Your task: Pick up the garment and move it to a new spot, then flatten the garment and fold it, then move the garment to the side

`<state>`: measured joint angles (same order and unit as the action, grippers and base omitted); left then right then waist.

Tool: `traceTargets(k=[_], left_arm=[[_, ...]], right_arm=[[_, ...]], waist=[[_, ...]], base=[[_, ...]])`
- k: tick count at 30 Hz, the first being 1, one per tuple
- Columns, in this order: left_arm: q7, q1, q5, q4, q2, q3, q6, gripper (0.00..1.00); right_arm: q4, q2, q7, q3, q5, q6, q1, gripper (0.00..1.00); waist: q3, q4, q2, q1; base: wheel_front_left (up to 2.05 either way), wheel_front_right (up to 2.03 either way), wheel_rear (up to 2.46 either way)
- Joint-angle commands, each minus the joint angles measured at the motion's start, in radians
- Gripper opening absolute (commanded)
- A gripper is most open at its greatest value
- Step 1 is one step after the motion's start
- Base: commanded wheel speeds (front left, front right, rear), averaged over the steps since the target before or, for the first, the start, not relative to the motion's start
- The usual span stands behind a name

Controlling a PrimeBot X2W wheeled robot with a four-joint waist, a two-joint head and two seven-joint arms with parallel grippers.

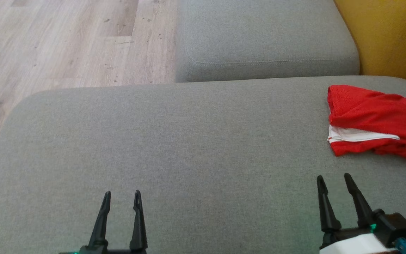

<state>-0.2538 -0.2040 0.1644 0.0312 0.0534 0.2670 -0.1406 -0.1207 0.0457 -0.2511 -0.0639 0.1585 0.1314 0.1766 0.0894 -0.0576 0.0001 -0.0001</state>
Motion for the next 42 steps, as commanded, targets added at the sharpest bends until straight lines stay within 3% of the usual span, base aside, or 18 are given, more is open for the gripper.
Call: traceTargets(k=[1,7,8,13,42], left_arm=[[-0.008,0.039,-0.009,-0.024,-0.003,-0.033,0.004,1.00],[-0.008,0.043,-0.008,-0.006,-0.003,-0.025,0.012,1.00],[0.000,0.000,0.000,0.025,0.000,0.001,0.010,0.00],[0.007,-0.022,0.009,0.092,-0.001,0.000,0.010,0.00],[0.070,0.056,0.366,0.124,0.018,-0.062,0.071,0.00]], right_arm=[[0.030,0.005,-0.011,-0.015,0.011,-0.001,-0.031,1.00],[0.025,0.005,-0.011,-0.015,0.030,-0.001,-0.032,1.00],[-0.001,0.000,0.000,0.008,0.026,0.000,0.000,0.00],[-0.071,0.000,0.002,0.004,0.034,0.000,0.010,0.00],[-0.083,0.017,0.069,0.023,0.383,0.000,-0.058,0.00]], waist=[[0.000,0.000,-0.0001,0.0001],[-0.001,0.001,-0.0001,0.0001],[-0.001,0.001,-0.0001,0.0001],[-0.002,0.002,-0.0001,0.0001],[-0.023,0.015,-0.0001,0.0001]], base=[[0.00,0.00,0.00],[0.00,0.00,0.00],[0.00,0.00,0.00],[0.00,0.00,0.00],[0.00,0.00,0.00]])
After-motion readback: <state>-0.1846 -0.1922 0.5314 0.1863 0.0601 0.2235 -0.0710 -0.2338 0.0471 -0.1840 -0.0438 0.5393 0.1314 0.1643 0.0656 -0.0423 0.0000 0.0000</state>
